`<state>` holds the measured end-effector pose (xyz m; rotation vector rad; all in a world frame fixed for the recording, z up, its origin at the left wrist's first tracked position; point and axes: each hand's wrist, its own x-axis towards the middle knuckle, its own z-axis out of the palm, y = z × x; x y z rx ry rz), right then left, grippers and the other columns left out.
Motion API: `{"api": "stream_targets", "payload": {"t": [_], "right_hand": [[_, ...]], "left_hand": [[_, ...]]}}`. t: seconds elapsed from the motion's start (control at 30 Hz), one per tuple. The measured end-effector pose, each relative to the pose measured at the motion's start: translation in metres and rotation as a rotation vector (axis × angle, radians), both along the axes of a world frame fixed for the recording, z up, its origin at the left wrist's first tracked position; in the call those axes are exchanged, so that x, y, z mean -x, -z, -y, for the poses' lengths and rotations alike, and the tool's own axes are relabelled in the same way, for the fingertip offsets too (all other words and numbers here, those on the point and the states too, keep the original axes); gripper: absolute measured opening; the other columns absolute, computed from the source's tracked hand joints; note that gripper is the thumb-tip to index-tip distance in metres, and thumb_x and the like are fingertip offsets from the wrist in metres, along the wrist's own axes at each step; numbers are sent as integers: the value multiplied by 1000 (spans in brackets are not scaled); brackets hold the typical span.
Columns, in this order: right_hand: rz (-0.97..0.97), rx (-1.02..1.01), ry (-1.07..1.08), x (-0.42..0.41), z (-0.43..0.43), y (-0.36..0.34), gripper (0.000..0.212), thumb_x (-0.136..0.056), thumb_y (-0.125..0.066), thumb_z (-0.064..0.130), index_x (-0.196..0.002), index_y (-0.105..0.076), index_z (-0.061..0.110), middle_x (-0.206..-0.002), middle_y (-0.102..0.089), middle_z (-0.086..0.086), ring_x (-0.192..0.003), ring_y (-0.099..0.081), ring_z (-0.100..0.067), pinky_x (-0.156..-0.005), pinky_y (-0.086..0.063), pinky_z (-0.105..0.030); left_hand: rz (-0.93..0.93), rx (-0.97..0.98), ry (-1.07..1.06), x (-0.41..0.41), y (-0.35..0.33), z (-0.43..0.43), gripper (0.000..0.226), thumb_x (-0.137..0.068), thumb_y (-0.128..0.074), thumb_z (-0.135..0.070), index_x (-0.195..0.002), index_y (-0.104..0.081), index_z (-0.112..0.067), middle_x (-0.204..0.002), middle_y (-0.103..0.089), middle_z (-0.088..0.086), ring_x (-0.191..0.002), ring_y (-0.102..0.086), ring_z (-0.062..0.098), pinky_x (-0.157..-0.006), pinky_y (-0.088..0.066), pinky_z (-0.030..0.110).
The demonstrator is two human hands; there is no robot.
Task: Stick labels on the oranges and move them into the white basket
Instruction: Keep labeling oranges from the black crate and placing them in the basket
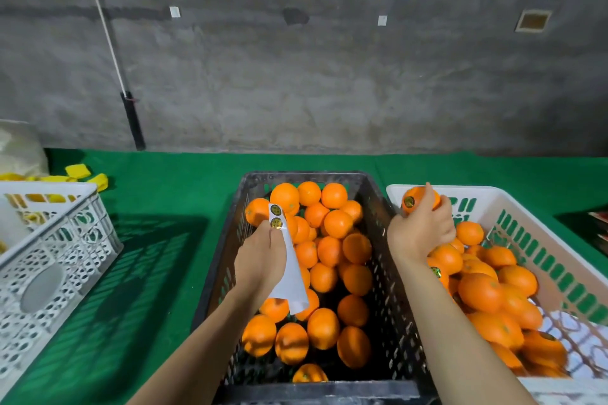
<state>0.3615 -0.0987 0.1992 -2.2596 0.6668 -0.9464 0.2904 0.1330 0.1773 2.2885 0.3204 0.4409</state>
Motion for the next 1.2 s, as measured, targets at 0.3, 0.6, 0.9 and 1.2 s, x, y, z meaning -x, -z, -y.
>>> {"api": "stream_targets", "payload": {"t": [0.3,0.6,0.9,1.2], "right_hand": [[-424,-106,29,-8,23,2,54,-93,-65,25,-142,-43,18,-161,-20,-22,-148,-11,-43,-117,-8,-59],[91,145,-852,20,-56,-2,24,-96,-61,20,-118,-69,15,-119,-65,-2,-112,-57,-21,-94,-47,-36],[55,59,-1065,34,-92,24,29,-98,-64,31,-122,-71,17,-112,-63,11,-101,-56,-3,-81,-48,-19],[80,-30,-1030,36,-92,20,22,-95,-68,23,-116,-73,21,-105,-65,12,-99,-56,-3,-83,-49,-20]], "left_hand": [[22,862,58,-8,-10,-5,26,-103,-43,-15,-96,-68,-13,-81,-76,-4,-74,-71,14,-64,-53,31],[4,715,118,-5,-9,-2,26,-99,-58,-20,-75,-67,-23,-83,-67,5,-83,-59,23,-74,-49,41],[-30,600,299,-3,-13,1,26,-100,-49,-14,-98,-61,9,-93,-56,35,-76,-50,23,-69,-37,39],[-60,733,351,-6,-11,1,20,-98,-51,-10,-101,-67,0,-101,-65,25,-83,-64,23,-69,-49,28]]}}
